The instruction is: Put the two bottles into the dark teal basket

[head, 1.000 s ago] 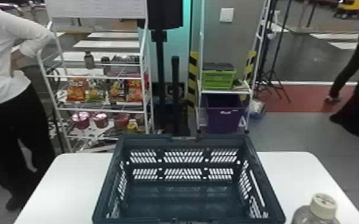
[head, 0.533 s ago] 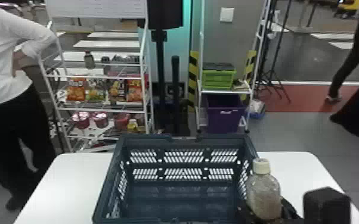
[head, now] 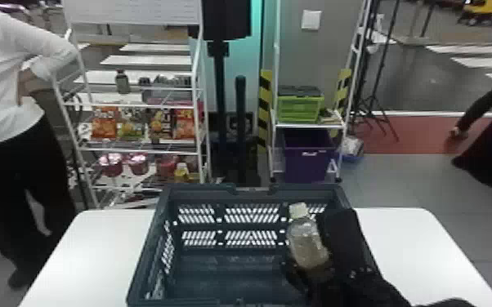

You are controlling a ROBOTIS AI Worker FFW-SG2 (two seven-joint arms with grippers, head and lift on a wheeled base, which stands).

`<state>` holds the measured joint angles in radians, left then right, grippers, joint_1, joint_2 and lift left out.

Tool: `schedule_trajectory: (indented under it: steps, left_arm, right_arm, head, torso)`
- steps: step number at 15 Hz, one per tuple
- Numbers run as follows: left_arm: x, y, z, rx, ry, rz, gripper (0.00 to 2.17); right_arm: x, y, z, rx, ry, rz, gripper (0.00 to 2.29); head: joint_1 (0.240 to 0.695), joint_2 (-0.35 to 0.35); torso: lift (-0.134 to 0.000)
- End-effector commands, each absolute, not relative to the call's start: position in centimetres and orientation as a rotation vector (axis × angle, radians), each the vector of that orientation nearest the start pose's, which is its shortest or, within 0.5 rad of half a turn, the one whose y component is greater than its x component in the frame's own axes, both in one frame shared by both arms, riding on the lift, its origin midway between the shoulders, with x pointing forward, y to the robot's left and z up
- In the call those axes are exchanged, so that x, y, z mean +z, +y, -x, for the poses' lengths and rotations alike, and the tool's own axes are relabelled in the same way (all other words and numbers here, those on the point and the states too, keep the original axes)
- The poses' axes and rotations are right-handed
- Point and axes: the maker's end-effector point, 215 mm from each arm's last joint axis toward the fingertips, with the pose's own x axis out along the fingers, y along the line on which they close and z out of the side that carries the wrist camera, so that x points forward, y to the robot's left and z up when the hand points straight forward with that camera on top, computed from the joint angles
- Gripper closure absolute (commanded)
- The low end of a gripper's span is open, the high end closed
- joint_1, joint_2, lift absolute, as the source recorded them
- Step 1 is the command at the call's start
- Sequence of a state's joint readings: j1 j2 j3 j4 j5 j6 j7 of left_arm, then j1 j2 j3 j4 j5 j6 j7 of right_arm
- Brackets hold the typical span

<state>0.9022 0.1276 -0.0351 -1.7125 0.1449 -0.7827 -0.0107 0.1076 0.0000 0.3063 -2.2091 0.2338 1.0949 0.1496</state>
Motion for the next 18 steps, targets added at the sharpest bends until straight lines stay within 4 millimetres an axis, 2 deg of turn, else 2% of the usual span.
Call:
schedule_trajectory:
  steps: [1, 4, 7, 9, 13, 14, 16, 17, 18]
  left_arm:
    - [-41.7, 24.9, -25.2, -0.026, -0.016, 0.059, 2.15]
    - [-42.2, 25.2, -25.5, -0.017, -0.012, 0.064, 2.15]
    - [-42.6, 25.3, -25.8, -0.008, -0.006, 0.071, 2.15]
    - [-42.6, 25.3, -26.0, -0.003, -0.004, 0.073, 2.15]
    - [-42.7, 25.2, -26.2, 0.001, -0.003, 0.076, 2.15]
    - [-42.8, 25.2, -26.2, 0.004, 0.0, 0.077, 2.15]
    - [-42.8, 25.2, -26.3, 0.004, -0.001, 0.079, 2.15]
    - [-43.0, 25.2, -26.4, 0.005, 0.007, 0.079, 2.15]
    - [-43.0, 25.1, -26.5, 0.002, 0.009, 0.078, 2.15]
  right_arm:
    - [-38.6, -9.5, -51.3, 0.273, 0.58, 0.212, 1.72]
    - [-40.2, -9.2, -54.7, 0.283, 0.623, 0.232, 1.72]
    - [-40.8, -7.2, -56.4, 0.331, 0.655, 0.189, 1.72]
    - [-40.9, -5.7, -56.6, 0.364, 0.672, 0.171, 1.72]
    - [-42.1, -5.2, -55.9, 0.383, 0.728, 0.167, 1.7]
    - [-42.5, -5.2, -55.5, 0.385, 0.747, 0.164, 1.49]
    - [-42.7, -4.8, -54.9, 0.396, 0.761, 0.155, 0.19]
    - [-42.9, -4.9, -54.4, 0.394, 0.771, 0.155, 0.0]
    - [-42.7, -4.9, -54.1, 0.389, 0.772, 0.154, 0.0]
  head:
    - [0.499, 0.0]
    - [0.499, 0.0]
    - [0.499, 0.0]
    - [0.499, 0.0]
    - [0.499, 0.0]
    - [0.499, 0.0]
    - [0.499, 0.0]
    - [0.499, 0.0]
    - [0.499, 0.0]
  torso:
    - [0.0]
    - [0.0]
    - [0.0]
    - [0.0]
    - [0.0]
    - [0.0]
    - [0.0]
    - [0.0]
    - [0.0]
